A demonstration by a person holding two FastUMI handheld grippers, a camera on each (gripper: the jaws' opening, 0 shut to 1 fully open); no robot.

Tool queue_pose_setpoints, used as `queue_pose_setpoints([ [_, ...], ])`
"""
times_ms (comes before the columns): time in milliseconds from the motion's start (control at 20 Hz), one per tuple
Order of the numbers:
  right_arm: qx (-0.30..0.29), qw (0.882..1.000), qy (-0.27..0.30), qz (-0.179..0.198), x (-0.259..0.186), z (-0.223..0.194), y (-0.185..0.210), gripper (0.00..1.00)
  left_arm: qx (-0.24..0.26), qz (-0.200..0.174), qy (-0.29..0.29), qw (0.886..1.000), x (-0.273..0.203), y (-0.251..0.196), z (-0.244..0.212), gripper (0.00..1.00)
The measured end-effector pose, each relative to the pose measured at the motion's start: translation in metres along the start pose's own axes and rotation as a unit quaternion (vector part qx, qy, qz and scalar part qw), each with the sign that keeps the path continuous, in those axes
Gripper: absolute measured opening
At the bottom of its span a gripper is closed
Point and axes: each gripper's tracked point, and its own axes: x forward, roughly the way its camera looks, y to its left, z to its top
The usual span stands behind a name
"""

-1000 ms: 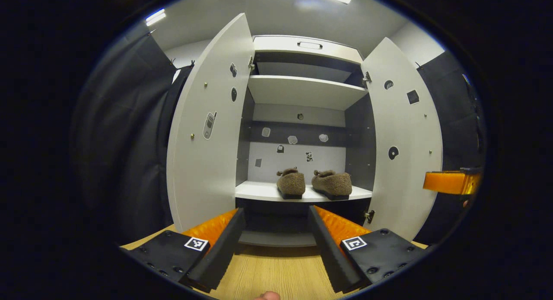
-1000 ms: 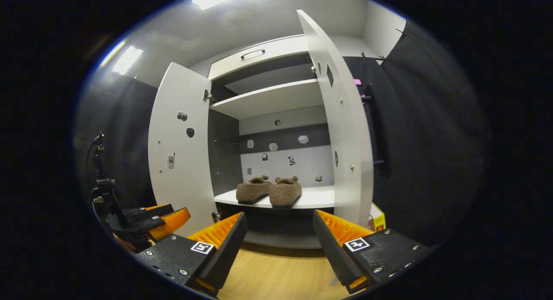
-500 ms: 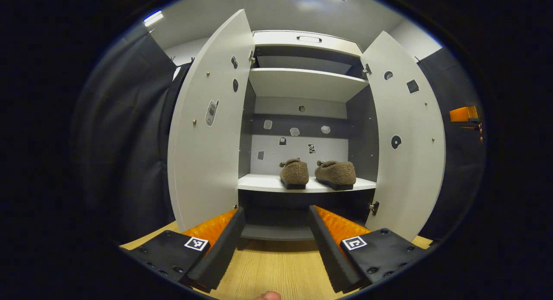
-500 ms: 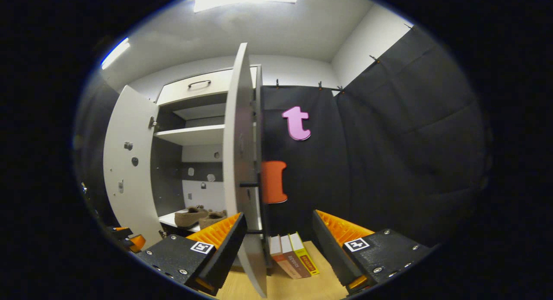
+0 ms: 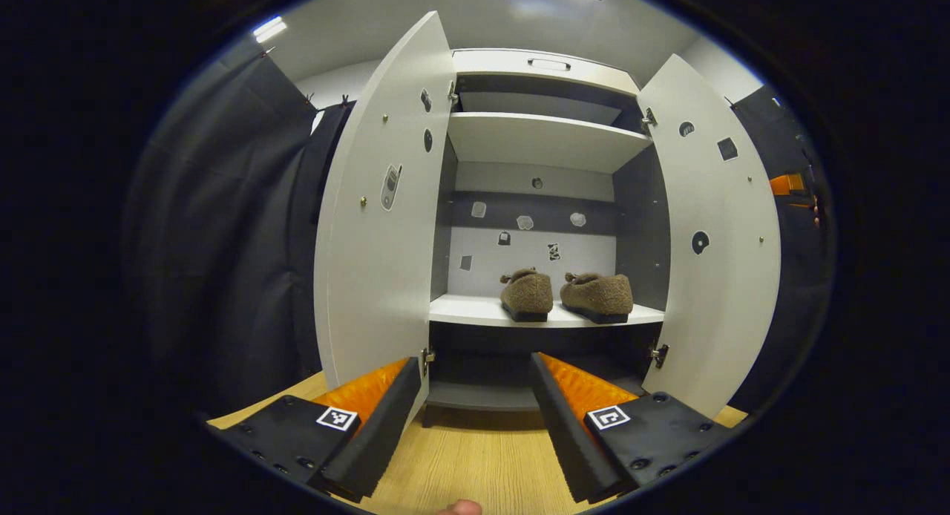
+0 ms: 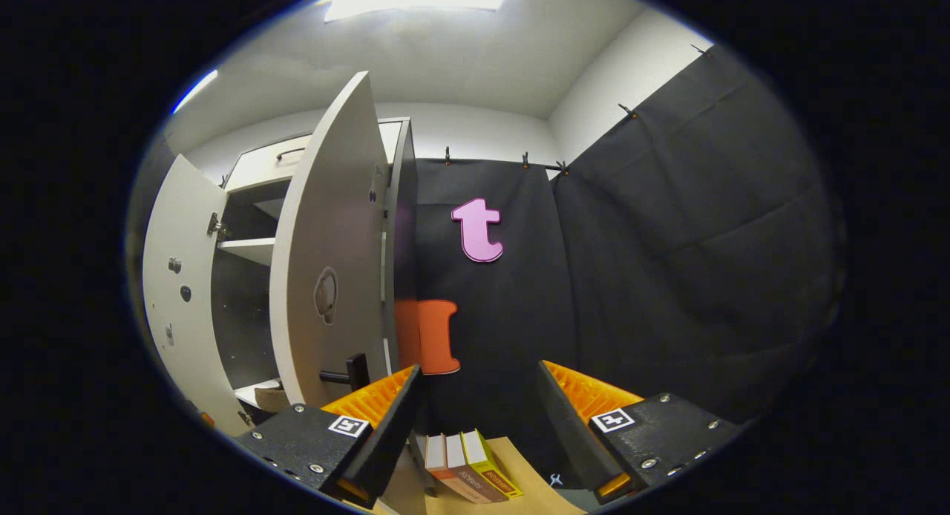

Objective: Grab one shoe with the right hand and put it into the shoe cabinet, grab the other shoe with the left hand and put it into the shoe cabinet; then close the right door with the right hand and the left door with the left hand.

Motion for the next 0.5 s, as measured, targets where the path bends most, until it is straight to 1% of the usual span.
queue_pose_setpoints([
  [50,-0.006,1.0,-0.001,0.005,0.004,-0.001,0.006,0.93,0.001,0.004,0.004,1.0,-0.001,0.002,-0.002,0.97],
  [200,-0.024,1.0,-0.002,0.02,0.009,-0.005,0.02,0.93,0.001,0.009,0.003,1.0,-0.001,0.007,-0.004,0.97],
  [350,-0.047,0.999,-0.01,0.018,0.009,-0.003,0.019,0.91,0.004,0.008,0.0,1.0,0.0,0.009,-0.001,0.97],
  [400,-0.046,0.999,-0.011,0.02,0.009,-0.004,0.021,0.91,0.004,0.008,-0.003,1.0,0.0,0.01,0.0,0.97],
  [450,-0.041,0.999,-0.009,0.023,0.008,-0.006,0.023,0.97,0.004,0.007,-0.006,1.0,0.0,0.01,0.002,0.97],
  [500,-0.033,0.999,-0.01,0.027,0.008,-0.005,0.027,0.9,0.003,0.006,-0.007,1.0,0.0,0.01,0.002,0.97],
])
